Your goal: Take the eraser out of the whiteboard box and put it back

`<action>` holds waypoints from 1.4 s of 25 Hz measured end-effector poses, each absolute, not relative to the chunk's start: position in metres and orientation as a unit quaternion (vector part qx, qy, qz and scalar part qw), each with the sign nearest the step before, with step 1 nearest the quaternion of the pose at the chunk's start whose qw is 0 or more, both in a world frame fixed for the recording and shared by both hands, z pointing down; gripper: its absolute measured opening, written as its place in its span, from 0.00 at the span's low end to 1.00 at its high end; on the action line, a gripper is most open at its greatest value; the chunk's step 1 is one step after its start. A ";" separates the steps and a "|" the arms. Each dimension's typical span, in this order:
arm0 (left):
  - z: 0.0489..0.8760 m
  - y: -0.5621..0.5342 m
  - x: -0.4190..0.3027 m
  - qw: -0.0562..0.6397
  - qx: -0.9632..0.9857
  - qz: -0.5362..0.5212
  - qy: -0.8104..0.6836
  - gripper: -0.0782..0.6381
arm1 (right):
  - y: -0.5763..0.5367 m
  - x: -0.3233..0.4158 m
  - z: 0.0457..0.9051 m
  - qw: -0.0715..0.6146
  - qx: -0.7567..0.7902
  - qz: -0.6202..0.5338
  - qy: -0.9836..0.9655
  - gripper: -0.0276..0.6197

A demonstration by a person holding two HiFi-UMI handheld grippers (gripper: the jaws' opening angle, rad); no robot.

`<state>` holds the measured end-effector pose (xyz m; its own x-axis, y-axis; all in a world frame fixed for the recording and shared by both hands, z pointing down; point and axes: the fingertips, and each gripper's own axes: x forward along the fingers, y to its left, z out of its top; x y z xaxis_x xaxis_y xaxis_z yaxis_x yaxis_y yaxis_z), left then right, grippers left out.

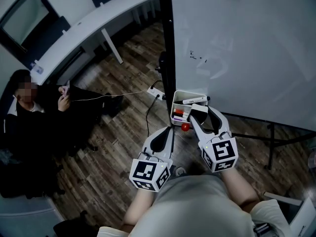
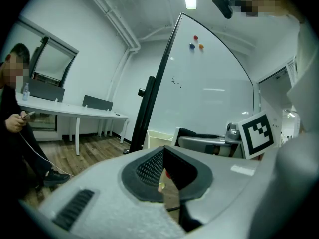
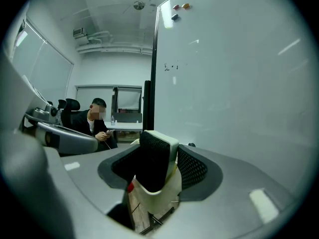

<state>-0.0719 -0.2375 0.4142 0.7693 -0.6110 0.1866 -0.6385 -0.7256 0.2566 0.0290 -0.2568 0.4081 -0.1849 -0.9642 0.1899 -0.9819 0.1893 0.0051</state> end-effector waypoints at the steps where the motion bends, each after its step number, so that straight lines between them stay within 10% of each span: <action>1: 0.414 -0.237 -0.072 0.154 0.928 0.045 -0.336 0.12 | -0.257 0.029 0.408 0.075 0.634 0.058 -0.767 0.40; 35: 0.403 -0.221 -0.065 0.145 0.926 0.035 -0.347 0.12 | -0.242 0.029 0.372 0.046 0.629 0.025 -0.776 0.40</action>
<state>-0.0654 -0.2205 0.4030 0.7563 -0.6329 0.1656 -0.6532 -0.7170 0.2432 0.0288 -0.2422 0.3717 -0.2056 -0.9733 0.1021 -0.9778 0.2086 0.0191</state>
